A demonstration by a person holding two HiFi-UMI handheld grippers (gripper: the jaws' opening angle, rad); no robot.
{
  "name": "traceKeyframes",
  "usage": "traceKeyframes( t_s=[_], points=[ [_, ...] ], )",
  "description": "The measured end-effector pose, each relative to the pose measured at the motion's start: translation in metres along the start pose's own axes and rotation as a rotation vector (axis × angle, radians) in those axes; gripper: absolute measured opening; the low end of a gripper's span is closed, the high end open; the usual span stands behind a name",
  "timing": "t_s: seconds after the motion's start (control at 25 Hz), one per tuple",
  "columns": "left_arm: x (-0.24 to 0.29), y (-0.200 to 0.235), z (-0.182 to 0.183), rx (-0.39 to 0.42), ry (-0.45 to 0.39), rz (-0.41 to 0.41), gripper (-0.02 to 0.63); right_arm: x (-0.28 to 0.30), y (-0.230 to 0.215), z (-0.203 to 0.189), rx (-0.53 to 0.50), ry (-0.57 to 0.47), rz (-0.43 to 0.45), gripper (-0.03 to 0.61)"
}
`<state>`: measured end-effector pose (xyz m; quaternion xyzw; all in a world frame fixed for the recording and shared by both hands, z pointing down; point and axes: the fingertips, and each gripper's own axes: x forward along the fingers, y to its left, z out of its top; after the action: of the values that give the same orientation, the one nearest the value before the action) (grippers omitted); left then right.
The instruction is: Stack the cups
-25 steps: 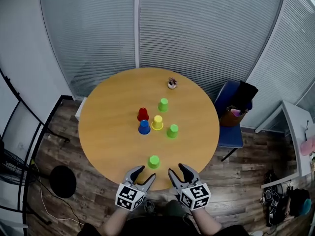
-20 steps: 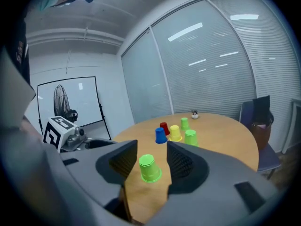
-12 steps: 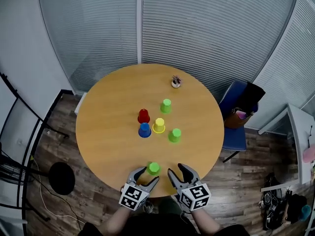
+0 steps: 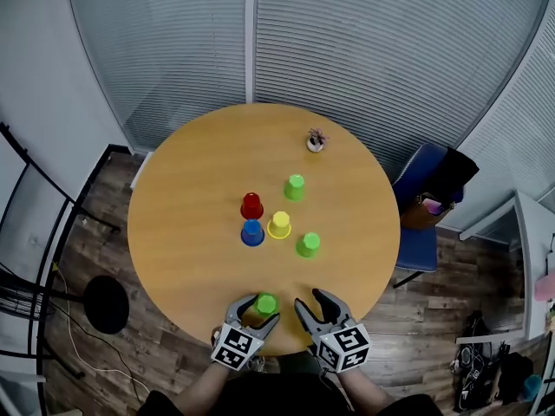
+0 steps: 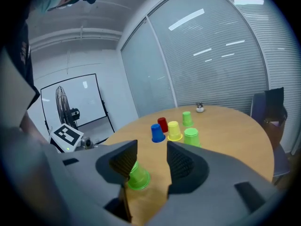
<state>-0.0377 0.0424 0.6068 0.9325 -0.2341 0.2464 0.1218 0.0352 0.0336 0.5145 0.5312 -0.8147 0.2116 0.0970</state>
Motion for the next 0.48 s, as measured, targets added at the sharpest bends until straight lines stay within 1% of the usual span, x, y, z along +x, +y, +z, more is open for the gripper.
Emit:
traceKeyframes(
  t_s=[0.08,0.12,0.16,0.2,0.48],
  points=[
    [0.002,0.003,0.0,-0.001,0.0,0.013,0.267,0.003,-0.001,0.001,-0.007,0.006,0.012,0.166],
    [0.002,0.005,0.0,-0.002,0.0,0.02,0.256,0.005,-0.002,0.002,-0.009,0.007,0.016,0.166],
    [0.003,0.006,0.001,-0.003,0.0,0.027,0.226,0.006,-0.003,0.002,-0.01,0.009,0.02,0.166],
    [0.003,0.008,0.002,-0.005,-0.001,0.033,0.221,0.007,-0.003,0.003,-0.009,0.01,0.022,0.166],
    [0.009,0.023,0.018,-0.013,-0.039,0.058,0.219,0.013,-0.003,0.004,-0.001,0.021,0.043,0.166]
  ],
)
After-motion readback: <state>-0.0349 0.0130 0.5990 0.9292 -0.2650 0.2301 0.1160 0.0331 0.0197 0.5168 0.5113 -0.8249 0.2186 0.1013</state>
